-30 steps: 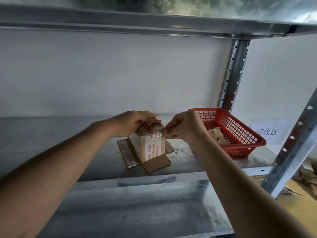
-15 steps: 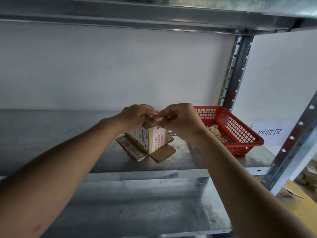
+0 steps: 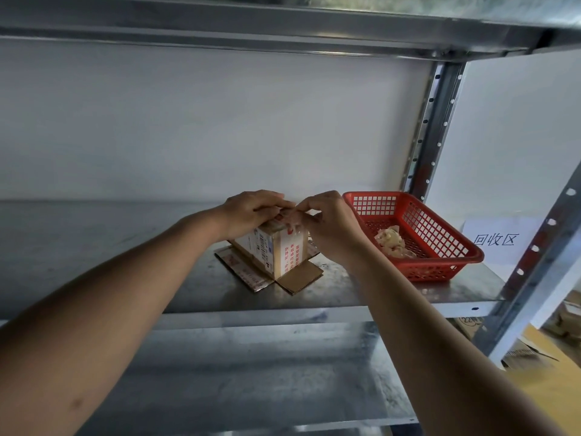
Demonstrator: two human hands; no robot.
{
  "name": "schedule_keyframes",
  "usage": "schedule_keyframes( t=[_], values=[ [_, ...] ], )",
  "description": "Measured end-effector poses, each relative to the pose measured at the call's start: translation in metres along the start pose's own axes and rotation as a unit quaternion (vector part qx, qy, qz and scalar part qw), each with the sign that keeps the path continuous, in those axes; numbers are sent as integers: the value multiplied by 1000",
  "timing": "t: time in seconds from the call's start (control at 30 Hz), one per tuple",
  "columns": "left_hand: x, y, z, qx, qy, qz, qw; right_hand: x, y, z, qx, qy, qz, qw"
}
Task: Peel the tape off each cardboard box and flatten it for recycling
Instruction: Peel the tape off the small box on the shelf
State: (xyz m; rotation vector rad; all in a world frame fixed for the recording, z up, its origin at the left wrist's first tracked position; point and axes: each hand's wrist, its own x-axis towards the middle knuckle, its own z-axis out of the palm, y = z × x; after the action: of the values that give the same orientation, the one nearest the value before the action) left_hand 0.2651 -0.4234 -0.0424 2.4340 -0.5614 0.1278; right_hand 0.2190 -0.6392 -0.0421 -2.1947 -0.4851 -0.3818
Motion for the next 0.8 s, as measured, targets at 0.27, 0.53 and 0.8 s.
schedule_keyframes(
  t=[0.27,0.53,0.8],
  values=[
    [2,0,-1,35,-8,-3,999,-8,2,2,171,-39,-9,985],
    [3,-4,2,78,-7,1,997,-14,5,6,301,-37,-32,952],
    [5,-5,3,77,2,1,997,-10,7,18,252,55,-8,966]
  ],
)
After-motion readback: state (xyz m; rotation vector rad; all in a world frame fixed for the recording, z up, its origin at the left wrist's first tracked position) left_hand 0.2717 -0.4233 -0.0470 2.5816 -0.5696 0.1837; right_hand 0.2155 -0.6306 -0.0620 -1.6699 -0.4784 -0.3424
